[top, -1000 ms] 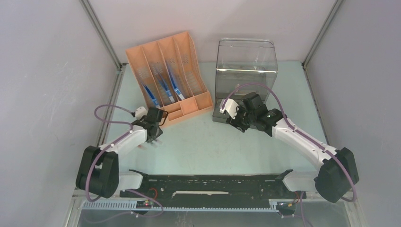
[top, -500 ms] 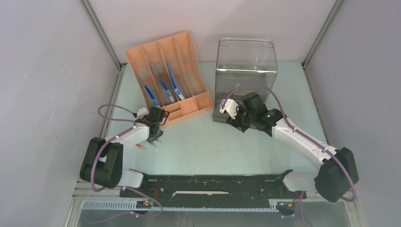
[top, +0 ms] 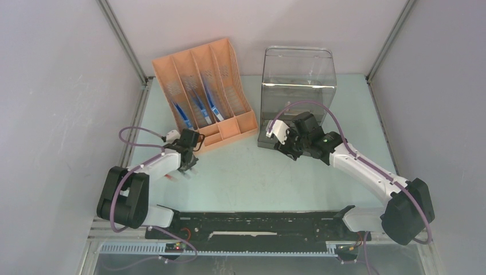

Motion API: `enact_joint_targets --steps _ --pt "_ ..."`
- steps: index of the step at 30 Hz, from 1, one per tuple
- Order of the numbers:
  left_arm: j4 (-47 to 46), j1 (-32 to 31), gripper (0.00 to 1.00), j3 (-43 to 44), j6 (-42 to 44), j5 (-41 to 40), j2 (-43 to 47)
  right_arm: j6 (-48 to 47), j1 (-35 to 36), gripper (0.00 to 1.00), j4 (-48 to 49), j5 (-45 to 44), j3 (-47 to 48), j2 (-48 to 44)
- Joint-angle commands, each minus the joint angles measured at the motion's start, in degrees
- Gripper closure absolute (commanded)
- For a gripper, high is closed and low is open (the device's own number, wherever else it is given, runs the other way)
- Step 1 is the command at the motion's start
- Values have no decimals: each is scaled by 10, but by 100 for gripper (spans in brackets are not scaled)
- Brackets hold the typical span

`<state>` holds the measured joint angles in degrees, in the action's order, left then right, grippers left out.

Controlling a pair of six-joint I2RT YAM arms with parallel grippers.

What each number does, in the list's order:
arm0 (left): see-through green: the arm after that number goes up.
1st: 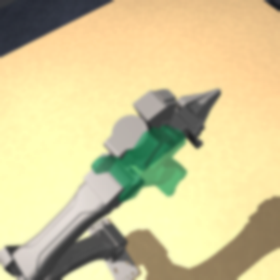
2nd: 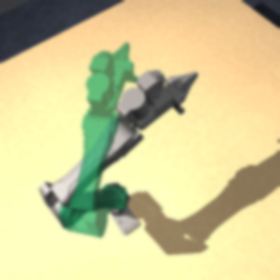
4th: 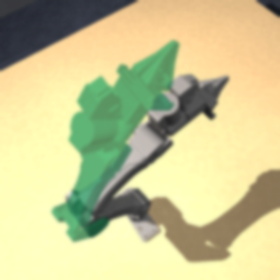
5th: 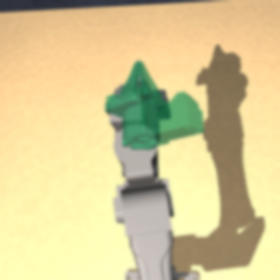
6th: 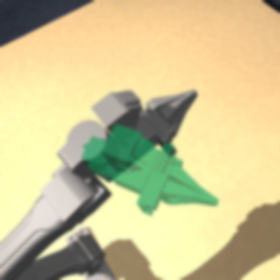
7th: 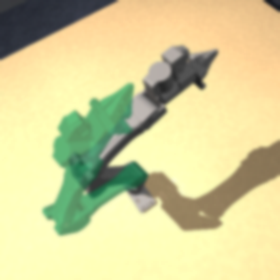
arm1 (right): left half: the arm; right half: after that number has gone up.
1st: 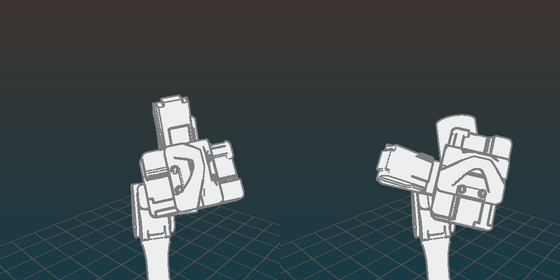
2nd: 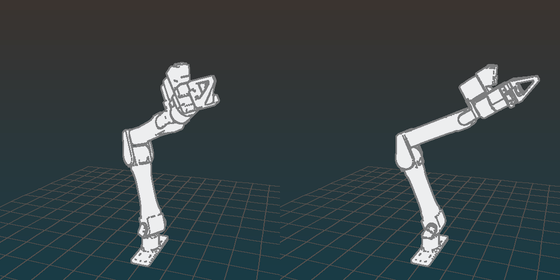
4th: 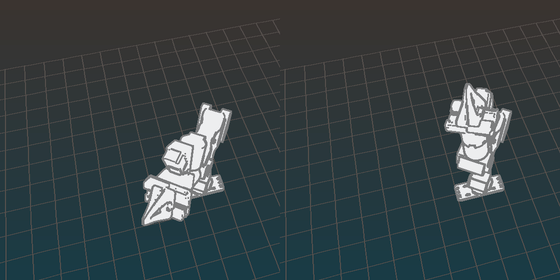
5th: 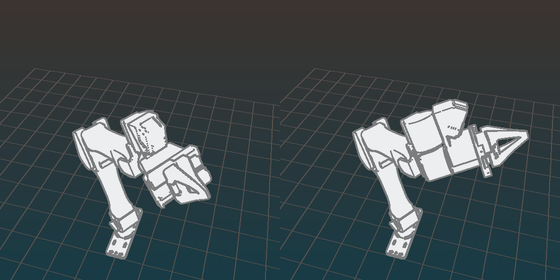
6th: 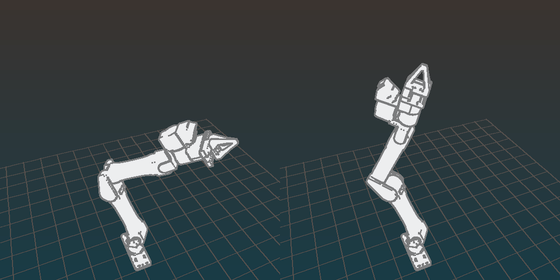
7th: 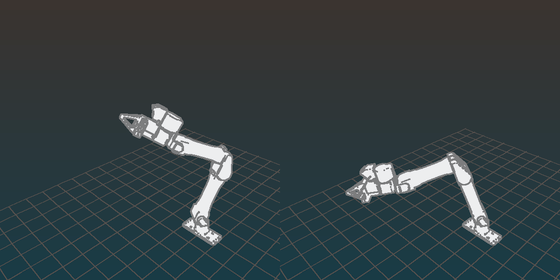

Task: Organize the desk
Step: Pick up the stationery from the center of the board.

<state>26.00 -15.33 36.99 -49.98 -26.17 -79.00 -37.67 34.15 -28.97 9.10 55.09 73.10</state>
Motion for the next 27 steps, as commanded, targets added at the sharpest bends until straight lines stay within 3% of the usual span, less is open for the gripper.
enact_joint_targets --steps 1,15,27 --pt "-8 5 83 5 1 10 8 -8 3 45 5 -1 17 -1" --pt "-13 5 97 -33 6 19 77 -7 4 45 5 -1 16 -5" --pt "-23 4 100 -110 12 44 296 -7 4 45 -1 21 16 -13"
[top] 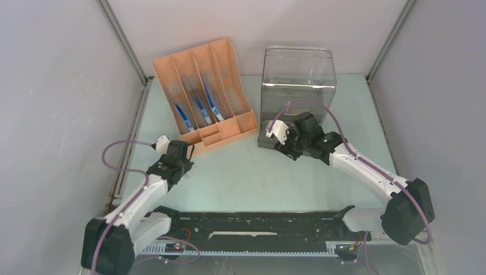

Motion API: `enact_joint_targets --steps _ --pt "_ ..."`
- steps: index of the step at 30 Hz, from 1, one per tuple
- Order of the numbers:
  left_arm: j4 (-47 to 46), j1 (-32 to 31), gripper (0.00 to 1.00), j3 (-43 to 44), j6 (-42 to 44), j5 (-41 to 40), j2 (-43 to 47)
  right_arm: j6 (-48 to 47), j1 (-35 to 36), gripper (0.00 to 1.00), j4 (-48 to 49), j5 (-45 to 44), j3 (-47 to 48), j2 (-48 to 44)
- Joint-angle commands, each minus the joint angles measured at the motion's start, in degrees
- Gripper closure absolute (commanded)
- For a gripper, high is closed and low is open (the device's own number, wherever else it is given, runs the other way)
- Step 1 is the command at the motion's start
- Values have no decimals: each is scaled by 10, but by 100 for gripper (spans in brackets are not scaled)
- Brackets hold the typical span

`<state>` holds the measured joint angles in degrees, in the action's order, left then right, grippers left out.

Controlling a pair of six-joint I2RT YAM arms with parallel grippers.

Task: Organize the desk
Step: Pick up the stationery from the center of the board, then place the stationery in the drawer.

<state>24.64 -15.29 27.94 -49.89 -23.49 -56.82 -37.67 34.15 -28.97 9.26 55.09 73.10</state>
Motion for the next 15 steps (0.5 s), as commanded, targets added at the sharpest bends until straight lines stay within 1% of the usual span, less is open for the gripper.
enact_joint_targets --steps 1,9,12,15 --pt "-9 4 100 -27 14 24 100 -7 4 45 -3 27 16 -17" --pt "-18 3 100 -79 55 113 318 -10 7 45 -17 95 17 -54" --pt "-62 3 100 -102 71 172 369 -4 10 45 -18 127 18 -73" --pt "-138 3 100 -129 80 251 391 8 11 45 -18 167 17 -95"
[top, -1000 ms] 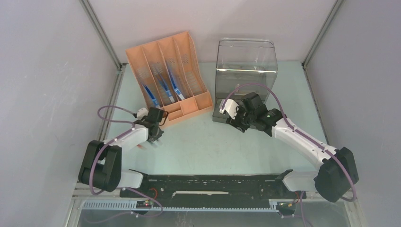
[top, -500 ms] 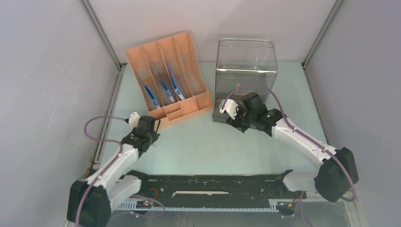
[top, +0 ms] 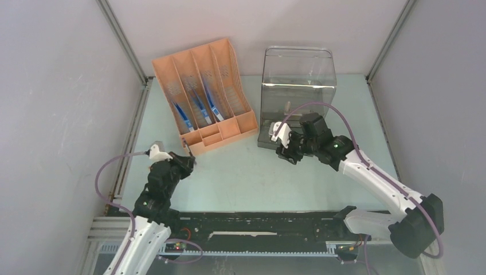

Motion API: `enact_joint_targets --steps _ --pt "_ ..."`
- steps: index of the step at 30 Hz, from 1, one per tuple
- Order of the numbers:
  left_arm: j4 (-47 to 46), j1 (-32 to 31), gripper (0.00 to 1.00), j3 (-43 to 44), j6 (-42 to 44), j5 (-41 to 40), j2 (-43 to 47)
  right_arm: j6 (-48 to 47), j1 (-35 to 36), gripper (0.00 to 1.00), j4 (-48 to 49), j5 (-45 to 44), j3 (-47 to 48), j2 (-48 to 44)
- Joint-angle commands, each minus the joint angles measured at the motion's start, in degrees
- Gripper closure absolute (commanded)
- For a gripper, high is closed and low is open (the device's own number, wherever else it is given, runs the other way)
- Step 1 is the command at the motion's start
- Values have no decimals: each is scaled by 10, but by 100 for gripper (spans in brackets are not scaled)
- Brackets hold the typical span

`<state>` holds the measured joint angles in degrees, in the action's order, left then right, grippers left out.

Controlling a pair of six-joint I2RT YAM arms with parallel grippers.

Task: Organize the desk
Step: Place the stationery in the drawer.

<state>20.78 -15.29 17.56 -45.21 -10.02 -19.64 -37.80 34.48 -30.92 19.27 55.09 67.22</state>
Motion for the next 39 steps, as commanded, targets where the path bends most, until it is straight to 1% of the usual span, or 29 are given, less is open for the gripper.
enact_joint_targets --steps 1,4,6,9,12,15,17,23,30,34,39 --pt "-130 3 100 -35 33 142 22 14 8 45 2 79 17 -47" --pt "-225 -3 100 -58 28 198 20 37 7 45 9 116 17 -68" --pt "-279 -17 100 -65 30 208 17 56 3 45 14 152 18 -77" --pt "-338 -62 100 -64 50 194 6 83 -11 45 12 202 27 -79" --pt "-403 -121 100 -60 76 167 -17 119 -43 45 7 283 40 -73" --pt "-467 -172 100 -59 97 143 -53 151 -82 45 11 358 45 -72" --pt "-507 -203 100 -55 111 128 -82 160 -98 45 11 383 48 -74" --pt "-604 -305 100 -28 161 66 -183 180 -108 45 16 412 52 -80" --pt "-670 -406 100 21 225 -10 -293 214 -110 45 32 432 51 -74" --pt "-728 -440 100 37 239 -27 -349 260 -114 45 61 444 45 -67" --pt "-783 -465 100 52 237 -35 -409 366 -119 44 143 445 21 -63"
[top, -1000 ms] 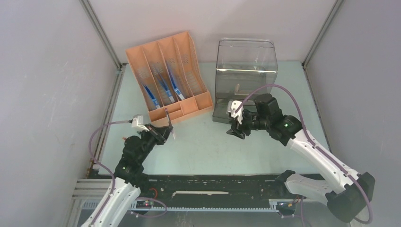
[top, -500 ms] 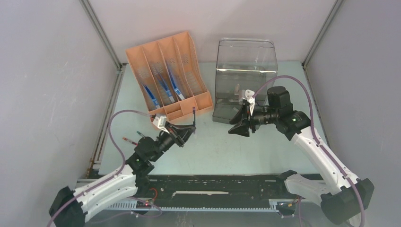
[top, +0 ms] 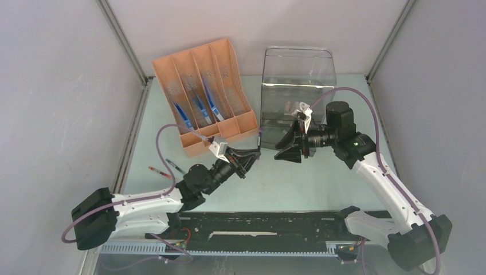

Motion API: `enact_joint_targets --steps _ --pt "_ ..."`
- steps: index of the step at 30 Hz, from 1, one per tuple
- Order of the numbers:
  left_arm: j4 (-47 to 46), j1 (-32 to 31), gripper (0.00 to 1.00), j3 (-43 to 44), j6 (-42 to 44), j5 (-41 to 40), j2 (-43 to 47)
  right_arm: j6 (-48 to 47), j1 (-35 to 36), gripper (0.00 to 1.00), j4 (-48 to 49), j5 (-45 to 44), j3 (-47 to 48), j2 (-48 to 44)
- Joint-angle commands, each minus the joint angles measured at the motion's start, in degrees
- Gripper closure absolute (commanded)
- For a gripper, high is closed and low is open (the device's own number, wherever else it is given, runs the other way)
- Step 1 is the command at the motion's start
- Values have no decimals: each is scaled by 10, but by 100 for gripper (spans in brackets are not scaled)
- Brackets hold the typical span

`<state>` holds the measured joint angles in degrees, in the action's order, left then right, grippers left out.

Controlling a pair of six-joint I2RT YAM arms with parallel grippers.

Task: Organize the desk
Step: Place the stationery in the drawer.

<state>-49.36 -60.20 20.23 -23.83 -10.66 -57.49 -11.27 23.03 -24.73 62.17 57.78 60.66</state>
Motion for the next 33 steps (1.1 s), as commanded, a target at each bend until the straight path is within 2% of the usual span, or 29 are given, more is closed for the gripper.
enact_joint_targets --steps 1,11,19,25,29,33 --pt "-91 -19 100 28 21 -30 -41 114 -4 43 92 17 -8 4" --pt "-144 -46 100 45 16 -42 -99 214 -2 41 153 -89 -30 15" --pt "-167 -50 100 51 6 -35 -125 220 20 44 165 -66 -34 24" --pt "-174 -53 100 51 4 -32 -128 212 39 51 161 -87 -34 32" --pt "-176 -54 100 50 2 -27 -131 209 40 60 160 -96 -34 33" --pt "-178 -54 96 48 -2 -25 -134 202 40 88 158 -99 -34 32"
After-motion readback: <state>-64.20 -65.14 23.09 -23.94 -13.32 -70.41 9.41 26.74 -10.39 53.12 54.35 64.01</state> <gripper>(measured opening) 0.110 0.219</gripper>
